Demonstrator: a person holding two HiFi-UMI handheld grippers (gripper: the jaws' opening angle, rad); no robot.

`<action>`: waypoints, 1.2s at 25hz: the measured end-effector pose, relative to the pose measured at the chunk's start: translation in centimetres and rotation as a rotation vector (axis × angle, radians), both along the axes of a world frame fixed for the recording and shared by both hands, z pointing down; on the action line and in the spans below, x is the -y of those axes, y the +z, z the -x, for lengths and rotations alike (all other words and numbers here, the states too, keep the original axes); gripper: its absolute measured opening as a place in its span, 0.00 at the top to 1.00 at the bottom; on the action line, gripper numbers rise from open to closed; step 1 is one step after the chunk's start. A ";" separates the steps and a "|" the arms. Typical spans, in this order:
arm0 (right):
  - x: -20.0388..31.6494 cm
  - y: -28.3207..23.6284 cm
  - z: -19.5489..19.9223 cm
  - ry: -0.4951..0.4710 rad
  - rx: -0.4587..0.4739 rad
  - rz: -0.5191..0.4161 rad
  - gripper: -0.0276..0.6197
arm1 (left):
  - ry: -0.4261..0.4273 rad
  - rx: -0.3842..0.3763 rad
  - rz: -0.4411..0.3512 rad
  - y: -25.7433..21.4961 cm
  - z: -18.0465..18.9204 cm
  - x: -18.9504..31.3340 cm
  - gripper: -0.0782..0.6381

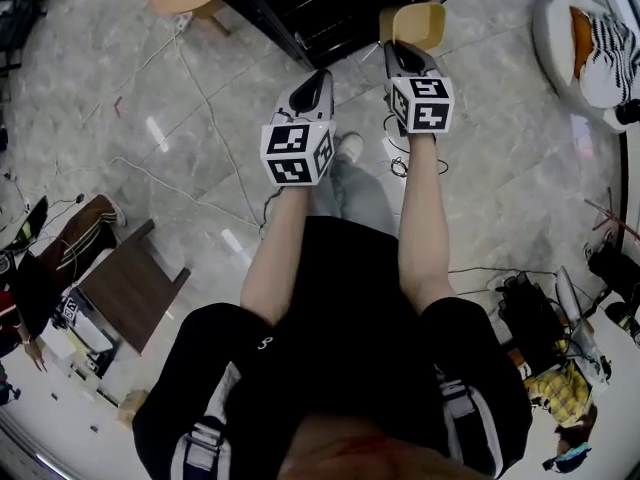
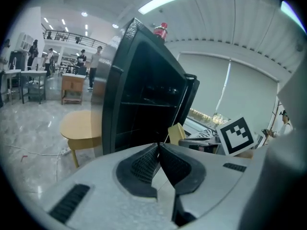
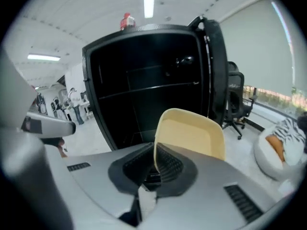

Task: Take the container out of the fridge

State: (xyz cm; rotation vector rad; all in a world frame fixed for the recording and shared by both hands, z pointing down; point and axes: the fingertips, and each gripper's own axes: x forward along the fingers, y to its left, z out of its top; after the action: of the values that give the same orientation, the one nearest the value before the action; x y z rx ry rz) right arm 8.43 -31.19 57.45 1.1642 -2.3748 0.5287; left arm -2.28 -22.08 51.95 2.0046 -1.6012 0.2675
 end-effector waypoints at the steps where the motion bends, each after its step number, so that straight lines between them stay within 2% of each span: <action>1: -0.1 -1.1 -0.9 0.046 0.034 -0.002 0.93 | 0.013 0.002 -0.019 -0.7 -0.4 0.5 0.87; 5: -0.7 -6.6 -4.6 0.220 0.201 -0.044 0.93 | 0.064 0.004 -0.103 -4.0 -2.5 2.7 0.87; 8: -1.0 -11.7 -6.9 0.280 0.285 -0.131 0.93 | 0.103 0.003 -0.171 -7.1 -4.1 4.1 0.87; 13: -2.3 -19.5 -9.1 0.266 0.303 -0.299 0.93 | 0.147 0.000 -0.288 -12.8 -6.8 5.2 0.87; 21: -2.9 -25.3 -11.6 0.260 0.277 -0.445 0.93 | 0.201 0.009 -0.416 -18.7 -10.4 5.8 0.87; 30: -2.6 -27.3 -11.6 0.251 0.258 -0.506 0.93 | 0.183 0.029 -0.480 -21.7 -10.1 6.2 0.87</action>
State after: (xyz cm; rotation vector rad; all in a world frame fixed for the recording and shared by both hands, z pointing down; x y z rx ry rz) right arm 20.05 -28.57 30.17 1.7190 -2.6907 0.1565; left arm 7.79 -28.32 30.28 2.5235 -1.6124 -0.0287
